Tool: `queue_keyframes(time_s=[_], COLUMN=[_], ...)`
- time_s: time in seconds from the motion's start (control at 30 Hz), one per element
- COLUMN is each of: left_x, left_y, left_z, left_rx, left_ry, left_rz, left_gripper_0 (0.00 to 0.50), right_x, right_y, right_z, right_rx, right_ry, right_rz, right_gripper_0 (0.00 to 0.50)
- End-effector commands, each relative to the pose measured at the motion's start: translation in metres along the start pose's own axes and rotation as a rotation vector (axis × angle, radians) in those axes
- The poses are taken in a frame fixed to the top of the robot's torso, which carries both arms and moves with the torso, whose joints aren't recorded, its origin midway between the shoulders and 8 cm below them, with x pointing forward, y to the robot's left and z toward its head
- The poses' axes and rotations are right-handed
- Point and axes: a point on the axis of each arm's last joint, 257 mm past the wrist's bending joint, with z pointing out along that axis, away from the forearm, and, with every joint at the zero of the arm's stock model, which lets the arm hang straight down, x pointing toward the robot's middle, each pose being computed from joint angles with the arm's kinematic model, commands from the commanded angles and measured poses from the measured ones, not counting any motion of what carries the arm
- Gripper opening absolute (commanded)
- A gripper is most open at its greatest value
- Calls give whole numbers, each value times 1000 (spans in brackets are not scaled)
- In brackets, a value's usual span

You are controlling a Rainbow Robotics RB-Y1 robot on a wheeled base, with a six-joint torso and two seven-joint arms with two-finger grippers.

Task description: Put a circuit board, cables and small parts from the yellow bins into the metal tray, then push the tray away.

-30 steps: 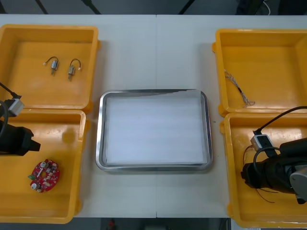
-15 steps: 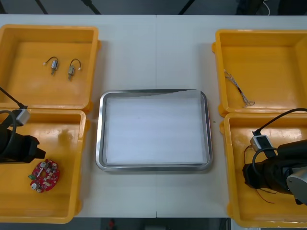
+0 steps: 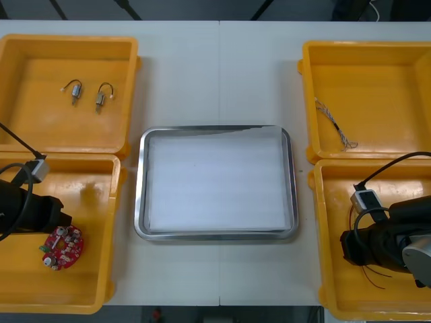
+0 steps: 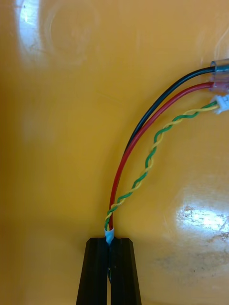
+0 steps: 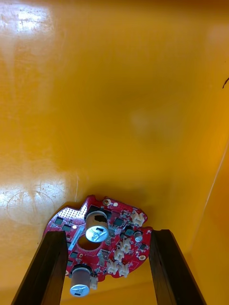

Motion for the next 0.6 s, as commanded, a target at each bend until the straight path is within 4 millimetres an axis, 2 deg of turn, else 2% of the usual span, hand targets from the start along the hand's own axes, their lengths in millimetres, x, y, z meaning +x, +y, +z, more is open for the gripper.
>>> queue_keyframes(time_s=[0.03, 0.37, 0.6], left_x=[7, 17, 23], left_y=[7, 14, 19], left_z=[7, 15, 18], left_rx=[-22, -49, -59], left_ry=[0, 6, 10], left_rz=[96, 122, 125], left_gripper_0=[500, 500, 500], right_x=[-6, -23, -31], right_y=[0, -4, -6], right_z=[-27, -88, -120], right_rx=[26, 43, 34], right_ry=[2, 21, 34], right_rz=[-103, -143, -156], right_gripper_0=[0, 0, 0])
